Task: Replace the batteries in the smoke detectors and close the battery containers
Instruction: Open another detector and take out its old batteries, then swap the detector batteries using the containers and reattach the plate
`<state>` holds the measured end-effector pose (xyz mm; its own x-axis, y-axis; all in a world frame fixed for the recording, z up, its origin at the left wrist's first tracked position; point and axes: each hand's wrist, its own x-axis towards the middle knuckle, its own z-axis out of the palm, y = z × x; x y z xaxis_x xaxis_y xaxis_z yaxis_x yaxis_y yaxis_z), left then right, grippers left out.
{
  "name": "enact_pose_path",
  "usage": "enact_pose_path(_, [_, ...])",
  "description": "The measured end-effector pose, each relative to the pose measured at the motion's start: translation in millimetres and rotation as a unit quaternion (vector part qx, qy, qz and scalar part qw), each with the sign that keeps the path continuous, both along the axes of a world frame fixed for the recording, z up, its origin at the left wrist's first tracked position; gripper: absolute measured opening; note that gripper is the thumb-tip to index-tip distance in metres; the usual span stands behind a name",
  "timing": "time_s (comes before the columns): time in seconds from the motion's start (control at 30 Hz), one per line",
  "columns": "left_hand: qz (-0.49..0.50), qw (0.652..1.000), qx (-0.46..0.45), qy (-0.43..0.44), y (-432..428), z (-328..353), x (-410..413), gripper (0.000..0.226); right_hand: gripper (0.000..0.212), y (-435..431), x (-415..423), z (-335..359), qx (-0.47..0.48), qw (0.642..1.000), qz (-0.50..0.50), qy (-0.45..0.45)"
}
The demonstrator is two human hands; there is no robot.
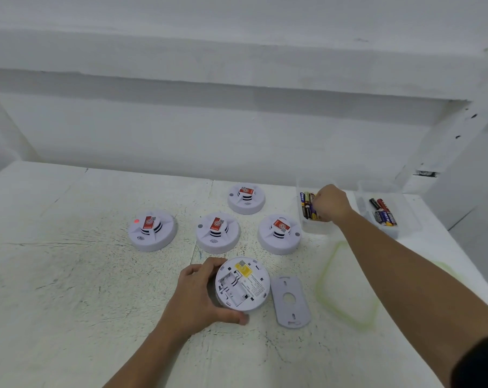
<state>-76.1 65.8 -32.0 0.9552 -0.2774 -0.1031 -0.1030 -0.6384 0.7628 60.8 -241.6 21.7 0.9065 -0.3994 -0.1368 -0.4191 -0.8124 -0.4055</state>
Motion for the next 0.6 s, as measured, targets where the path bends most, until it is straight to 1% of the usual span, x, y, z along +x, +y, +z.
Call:
enact_pose_path(0.07, [0.002, 1.0, 0.002, -0.008, -1, 1, -1, 0.101, 0.035, -3, 0, 2, 0.025, 1.0, -0.007, -0.007])
enact_pose_path(0.17, [0.003, 1.0, 0.005, -0.023, -2, 0, -2, 0.101, 0.015, -12, 0, 10, 0.076, 0.996, -0.016, -0.047])
enact_pose_path(0.27, [0.017, 0.999, 0.003, -0.039, -5, 2, -3, 0.099, 0.02, -24, -4, 22, 0.114, 0.983, -0.017, -0.14])
enact_pose_path(0.33, [0.025, 0.998, -0.011, -0.051, -10, 6, -6, 0.097, 0.026, -37, -10, 31, 0.122, 0.975, -0.029, -0.184])
enact_pose_path(0.37, [0.028, 0.998, -0.018, -0.055, -13, 8, -8, 0.095, 0.024, -46, -12, 35, 0.122, 0.973, -0.042, -0.193])
enact_pose_path(0.43, [0.04, 0.997, -0.024, -0.064, -19, 12, -10, 0.094, 0.018, -67, -14, 39, 0.107, 0.974, -0.07, -0.185])
enact_pose_path(0.47, [0.045, 0.996, -0.023, -0.069, -22, 14, -11, 0.094, 0.018, -78, -16, 40, 0.092, 0.979, -0.08, -0.163])
enact_pose_path(0.53, [0.058, 0.995, -0.024, -0.074, -29, 14, -13, 0.091, 0.018, -96, -21, 39, 0.064, 0.989, -0.1, -0.09])
enact_pose_path(0.6, [0.063, 0.994, -0.018, -0.083, -32, 13, -13, 0.088, 0.027, -108, -26, 33, 0.053, 0.991, -0.117, -0.035])
